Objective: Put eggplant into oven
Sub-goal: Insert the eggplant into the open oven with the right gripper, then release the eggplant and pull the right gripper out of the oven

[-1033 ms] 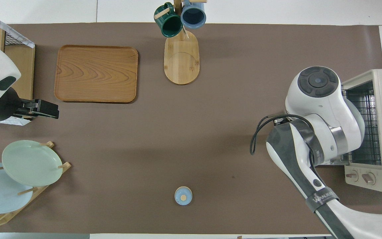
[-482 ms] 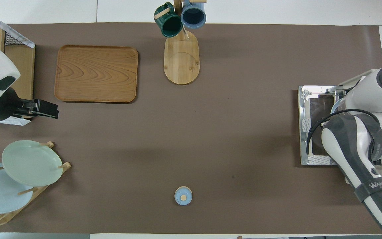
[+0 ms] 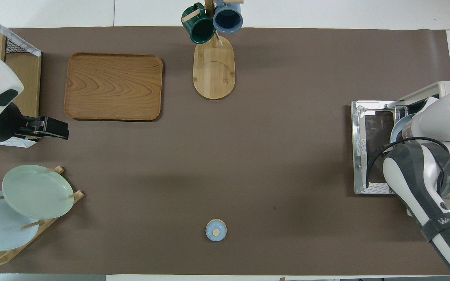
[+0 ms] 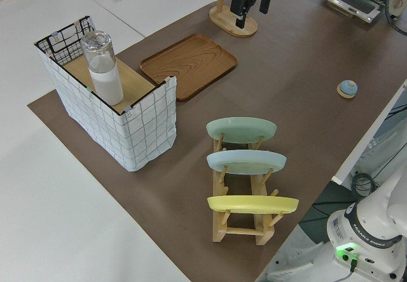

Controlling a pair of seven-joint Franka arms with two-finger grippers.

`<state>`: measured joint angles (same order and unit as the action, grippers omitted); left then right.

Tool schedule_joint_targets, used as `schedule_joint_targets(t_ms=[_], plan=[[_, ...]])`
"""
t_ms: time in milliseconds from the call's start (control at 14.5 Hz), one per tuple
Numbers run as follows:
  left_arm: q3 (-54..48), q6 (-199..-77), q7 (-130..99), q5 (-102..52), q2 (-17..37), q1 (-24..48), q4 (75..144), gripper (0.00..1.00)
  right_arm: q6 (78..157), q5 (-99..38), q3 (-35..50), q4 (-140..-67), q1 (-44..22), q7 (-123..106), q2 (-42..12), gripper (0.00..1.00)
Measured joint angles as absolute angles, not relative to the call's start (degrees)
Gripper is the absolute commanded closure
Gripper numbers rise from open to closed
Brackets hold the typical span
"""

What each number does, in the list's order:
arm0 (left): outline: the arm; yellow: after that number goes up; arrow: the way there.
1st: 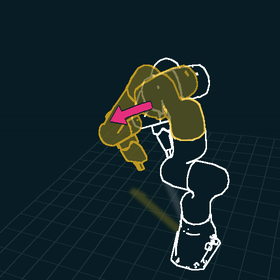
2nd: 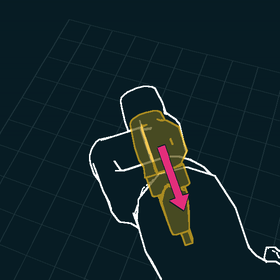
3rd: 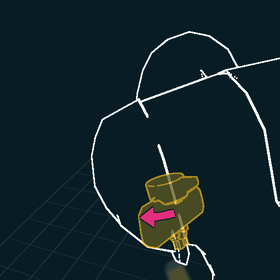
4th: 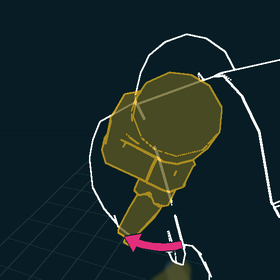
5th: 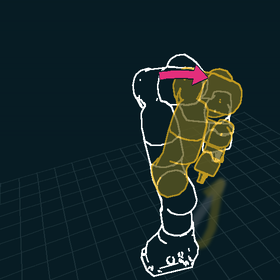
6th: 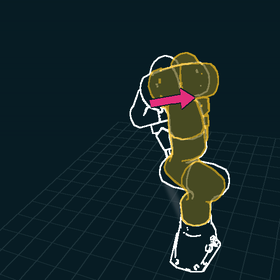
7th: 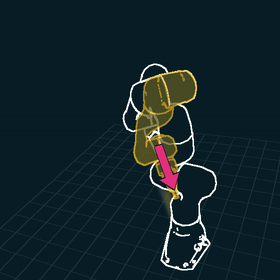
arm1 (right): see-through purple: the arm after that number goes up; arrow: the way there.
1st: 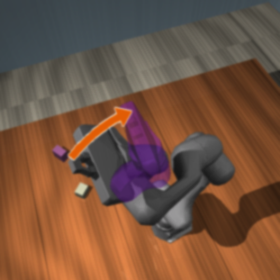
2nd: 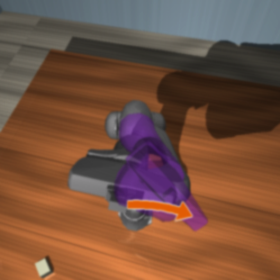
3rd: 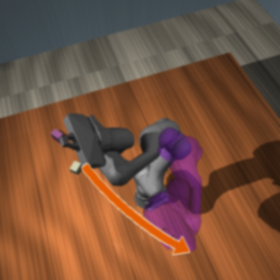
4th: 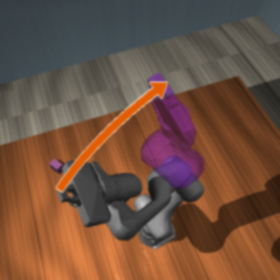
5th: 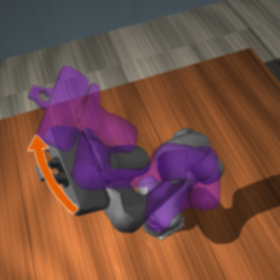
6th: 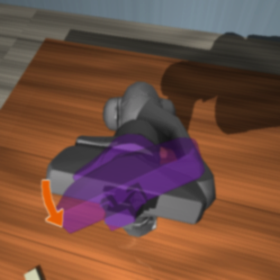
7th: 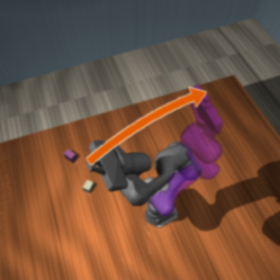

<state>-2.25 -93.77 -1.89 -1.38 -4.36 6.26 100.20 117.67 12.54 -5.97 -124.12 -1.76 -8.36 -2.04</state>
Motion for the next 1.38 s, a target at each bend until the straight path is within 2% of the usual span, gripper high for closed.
schedule_joint_targets(t_ms=[138, 344, 757, 1033, 1170, 1308, 1377], plan=[[-2.2, -93.8, -1.9, -1.4, -4.4, 6.3, 100.2, 0.0, 117.7, 12.5, -6.0, -124.4, -1.8, -8.4, -1.9, 1.0], [-2.2, -93.8, -1.9, -1.4, -4.4, 6.3, 100.2, 0.0, 117.8, 12.5, -6.0, -124.4, -1.8, -8.4, -1.9, 0.88], [-2.2, -93.8, -1.9, -1.4, -4.4, 6.3, 100.2, 0.0, 117.5, 11.6, -5.8, -124.4, -1.8, -8.4, -1.9, 0.79], [-2.2, -93.8, -1.9, -1.4, -4.4, 6.3, 100.2, 0.0, 114.3, 10.8, -5.6, -121.3, -2.4, -8.9, -1.9, 0.72], [-2.2, -93.8, -1.9, -1.4, -4.4, 6.3, 100.2, 0.0, 111.5, 10.2, -5.5, -118.4, -4.6, -8.9, -1.9, 0.76], [-2.2, -93.8, -1.9, -1.4, -4.4, 6.3, 100.2, 0.0, 110.8, 9.9, -5.4, -116.6, -7.8, -7.4, -1.9, 1.0], [-2.2, -93.8, -1.9, -1.4, -4.4, 6.3, 100.2, 0.0, 111.3, 9.9, -5.3, -116.4, -9.4, -5.4, -1.9, 1.0]])
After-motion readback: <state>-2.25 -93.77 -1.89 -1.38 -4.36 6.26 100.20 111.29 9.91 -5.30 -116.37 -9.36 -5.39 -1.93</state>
